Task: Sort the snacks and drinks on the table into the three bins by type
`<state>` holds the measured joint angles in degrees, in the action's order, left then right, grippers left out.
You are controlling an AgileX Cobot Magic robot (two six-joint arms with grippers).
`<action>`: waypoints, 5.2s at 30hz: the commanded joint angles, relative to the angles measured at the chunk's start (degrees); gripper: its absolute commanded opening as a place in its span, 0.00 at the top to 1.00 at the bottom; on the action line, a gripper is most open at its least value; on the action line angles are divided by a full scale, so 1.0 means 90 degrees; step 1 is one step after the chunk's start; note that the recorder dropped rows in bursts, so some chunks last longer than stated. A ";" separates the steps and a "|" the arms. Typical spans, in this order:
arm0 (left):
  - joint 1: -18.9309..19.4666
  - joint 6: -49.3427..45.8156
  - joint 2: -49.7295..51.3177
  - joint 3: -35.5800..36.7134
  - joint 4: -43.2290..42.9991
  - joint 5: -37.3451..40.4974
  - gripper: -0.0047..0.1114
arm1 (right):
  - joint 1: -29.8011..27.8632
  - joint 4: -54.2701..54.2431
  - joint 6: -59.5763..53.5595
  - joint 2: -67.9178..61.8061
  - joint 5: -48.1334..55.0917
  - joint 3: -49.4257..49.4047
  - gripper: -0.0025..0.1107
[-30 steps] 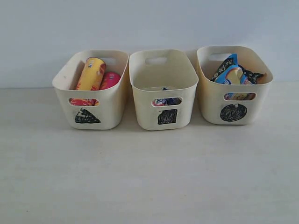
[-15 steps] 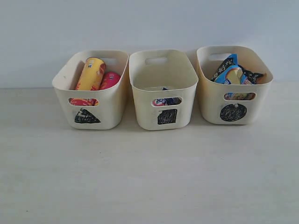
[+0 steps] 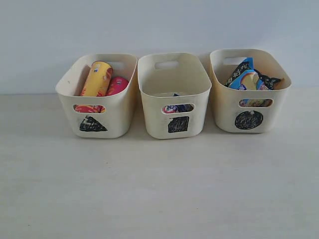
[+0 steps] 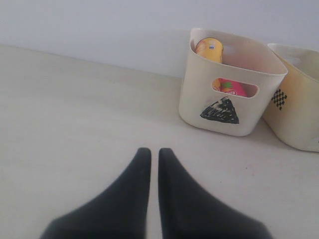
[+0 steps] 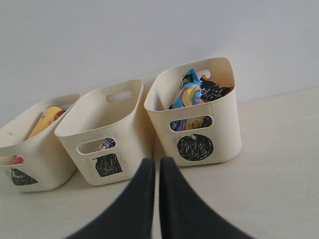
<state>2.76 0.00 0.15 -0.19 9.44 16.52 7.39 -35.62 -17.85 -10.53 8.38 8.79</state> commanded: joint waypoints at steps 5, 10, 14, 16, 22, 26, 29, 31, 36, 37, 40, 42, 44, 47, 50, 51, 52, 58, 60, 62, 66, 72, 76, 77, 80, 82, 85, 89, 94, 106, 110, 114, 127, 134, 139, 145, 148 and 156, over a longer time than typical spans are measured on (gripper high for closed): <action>0.0010 0.0000 -0.0016 0.0021 0.0065 0.0020 0.92 | -0.0125 0.0559 -0.1543 0.0009 0.0150 -0.0017 0.98; 0.0010 0.0000 -0.0016 0.0021 0.0065 0.0020 0.92 | -0.0282 0.0615 -0.1770 0.0167 0.0100 -0.0281 0.98; 0.0010 0.0000 -0.0016 0.0021 0.0065 0.0020 0.92 | -0.0508 0.0615 -0.1103 0.0940 0.0100 -0.0961 0.98; 0.0010 0.0000 -0.0016 0.0021 0.0065 0.0020 0.92 | -0.0508 0.0628 -0.0799 0.1170 0.0337 -0.0977 0.98; 0.0010 0.0000 -0.0016 0.0021 0.0065 0.0001 0.92 | -0.0523 0.0909 -0.0592 0.1170 0.0596 -0.0977 0.98; 0.0010 0.0000 -0.0016 0.0021 0.0065 0.0001 0.92 | -0.0523 0.1123 -0.0592 0.1170 0.0555 -0.0977 0.98; 0.0010 0.0000 -0.0016 0.0021 0.0065 0.0001 0.92 | -0.0523 0.1180 -0.0592 0.1170 0.0705 -0.0977 0.98; 0.0010 0.0000 -0.0016 0.0021 0.0065 0.0001 0.92 | -0.0523 0.1186 -0.0592 0.1170 0.0747 -0.0977 0.98; 0.0010 0.0000 -0.0016 0.0021 0.0065 0.0001 0.92 | -0.0523 0.1570 -0.0251 0.1170 0.0787 -0.0977 0.98; 0.0010 0.0000 -0.0016 0.0021 0.0065 0.0001 0.92 | -0.0523 0.1781 -0.0026 0.1170 0.0826 -0.0977 0.98; 0.0010 0.0000 -0.0016 0.0021 0.0065 0.0001 0.92 | -0.0523 0.2524 0.0797 0.1170 0.1129 -0.0977 0.98; 0.0010 0.0000 -0.0016 0.0021 0.0065 0.0001 0.92 | -0.0523 0.2680 0.0815 0.1170 0.1150 -0.0977 0.98; 0.0010 0.0000 -0.0016 0.0021 0.0065 0.0001 0.92 | -0.0523 0.2773 0.0770 0.1170 0.1150 -0.0977 0.98; 0.0010 0.0000 -0.0016 0.0021 0.0065 0.0001 0.92 | -0.0523 0.2998 0.0804 0.1170 0.1150 -0.0977 0.98; 0.0010 0.0000 -0.0016 0.0021 0.0065 0.0001 0.92 | -0.0523 0.3044 0.0820 0.1170 0.1150 -0.0977 0.98; 0.0010 0.0000 -0.0016 0.0021 0.0065 0.0001 0.92 | -0.0523 0.3044 0.0820 0.1170 0.1150 -0.0977 0.98; 0.0010 0.0000 -0.0016 0.0021 0.0065 0.0001 0.92 | -0.0523 0.3044 0.0820 0.1170 0.1150 -0.0977 0.98; 0.0010 0.0000 -0.0016 0.0021 0.0065 0.0001 0.92 | -0.0523 0.3058 0.1116 0.1170 0.1150 -0.0977 0.98; 0.0010 0.0000 -0.0016 0.0021 0.0065 0.0001 0.92 | -0.0523 0.3071 0.1116 0.1170 0.1150 -0.0977 0.98; 0.0010 0.0000 -0.0016 0.0021 0.0065 0.0001 0.92 | -0.0523 0.3071 0.1116 0.1170 0.1150 -0.0977 0.98; 0.0010 0.0000 -0.0016 0.0021 0.0065 0.0001 0.92 | -0.0523 0.3063 0.1116 0.1170 0.1150 -0.0977 0.98; 0.0010 0.0000 -0.0016 0.0021 0.0065 0.0001 0.92 | -0.0523 0.3063 0.1116 0.1170 0.1150 -0.0977 0.98; 0.0010 0.0000 -0.0016 0.0021 0.0065 0.0001 0.92 | -0.0523 0.3063 0.1116 0.1170 0.1150 -0.0977 0.98; 0.0010 0.0000 -0.0016 0.0021 0.0065 0.0001 0.92 | -0.0523 0.3063 0.1116 0.1170 0.1150 -0.0977 0.98; 0.0010 0.0000 -0.0016 0.0021 0.0065 0.0001 0.92 | -0.0523 0.3063 0.1116 0.1170 0.1150 -0.0977 0.98; 0.0010 0.0000 -0.0016 0.0021 0.0065 0.0001 0.92 | -0.0523 0.3063 0.1116 0.1170 0.1150 -0.0977 0.98; 0.0010 0.0000 -0.0016 0.0021 0.0065 0.0001 0.92 | -0.0523 0.3063 0.1116 0.1170 0.1150 -0.0977 0.98; 0.0010 0.0000 -0.0016 0.0021 0.0065 0.0001 0.92 | -0.0523 0.3063 0.1116 0.1170 0.1150 -0.0977 0.98; 0.0010 0.0000 -0.0016 0.0021 0.0065 0.0001 0.92 | -0.0523 0.3063 0.1116 0.1170 0.1150 -0.0977 0.98; 0.0010 0.0000 -0.0016 0.0021 0.0065 0.0001 0.92 | -0.0523 0.3063 0.1116 0.1170 0.1150 -0.0977 0.98; 0.0010 0.0000 -0.0016 0.0021 0.0065 0.0001 0.92 | -0.0523 0.3063 0.1116 0.1170 0.1150 -0.0977 0.98; 0.0010 0.0000 -0.0016 0.0021 0.0065 0.0001 0.92 | -0.0523 0.3063 0.1116 0.1170 0.1150 -0.0977 0.98; 0.0010 0.0000 -0.0016 0.0021 0.0065 0.0001 0.92 | -0.0523 0.3048 0.1116 0.1170 0.1150 -0.0977 0.98; 0.0010 0.0000 -0.0016 0.0021 0.0065 0.0001 0.92 | -0.0523 0.3048 0.1116 0.1170 0.1150 -0.0977 0.98; 0.0010 0.0000 -0.0016 0.0021 0.0065 0.0001 0.92 | -0.0523 0.3048 0.1116 0.1170 0.1150 -0.0977 0.98; 0.0010 0.0000 -0.0016 0.0021 0.0065 0.0001 0.92 | -0.0523 0.3048 0.1116 0.1170 0.1150 -0.0977 0.98; 0.0010 0.0000 -0.0016 0.0021 0.0065 0.0001 0.92 | -0.0523 0.3048 0.1116 0.1170 0.1150 -0.0977 0.98; 0.0010 0.0000 -0.0016 0.0021 0.0065 0.0001 0.92 | -0.0523 0.3048 0.1116 0.1170 0.1150 -0.0977 0.98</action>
<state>2.76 0.00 0.15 -0.19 9.44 16.66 2.83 -8.43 -7.86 -0.35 18.94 -0.03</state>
